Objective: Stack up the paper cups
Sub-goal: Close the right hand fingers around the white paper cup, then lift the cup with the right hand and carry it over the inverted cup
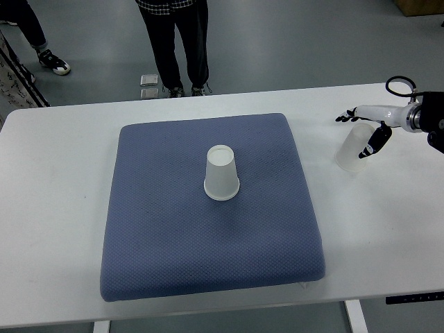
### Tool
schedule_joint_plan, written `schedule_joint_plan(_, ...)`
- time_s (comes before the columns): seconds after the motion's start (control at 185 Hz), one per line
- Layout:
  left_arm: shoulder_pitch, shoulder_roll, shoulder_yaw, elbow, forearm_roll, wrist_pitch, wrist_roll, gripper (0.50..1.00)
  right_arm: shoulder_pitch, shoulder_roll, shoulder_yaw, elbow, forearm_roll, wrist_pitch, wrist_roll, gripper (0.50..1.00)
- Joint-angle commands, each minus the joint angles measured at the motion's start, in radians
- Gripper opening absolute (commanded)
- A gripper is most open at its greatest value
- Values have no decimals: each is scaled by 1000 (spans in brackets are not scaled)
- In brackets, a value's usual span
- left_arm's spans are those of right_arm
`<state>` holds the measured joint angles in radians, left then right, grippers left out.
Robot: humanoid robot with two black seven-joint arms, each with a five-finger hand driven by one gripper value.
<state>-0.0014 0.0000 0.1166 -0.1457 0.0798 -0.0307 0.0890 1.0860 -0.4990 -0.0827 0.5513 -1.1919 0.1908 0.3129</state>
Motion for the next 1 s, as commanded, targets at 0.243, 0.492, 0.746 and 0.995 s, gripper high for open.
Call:
schedule_joint_plan(0.243, 0, 0, 0, 0, 0, 0, 0, 1000, -34, 14, 0, -47, 8, -30, -1, 887)
schedule_joint_plan(0.492, 0, 0, 0, 0, 0, 0, 0, 1000, -41, 16, -2, -47, 8, -30, 0, 768)
schedule_joint_plan(0.746, 0, 0, 0, 0, 0, 0, 0, 1000, -51, 19, -2, -47, 5, -40, 5, 617)
schedule_joint_plan(0.995, 0, 0, 0, 0, 0, 0, 0, 1000, -44, 11, -2, -45, 6, -40, 11, 578)
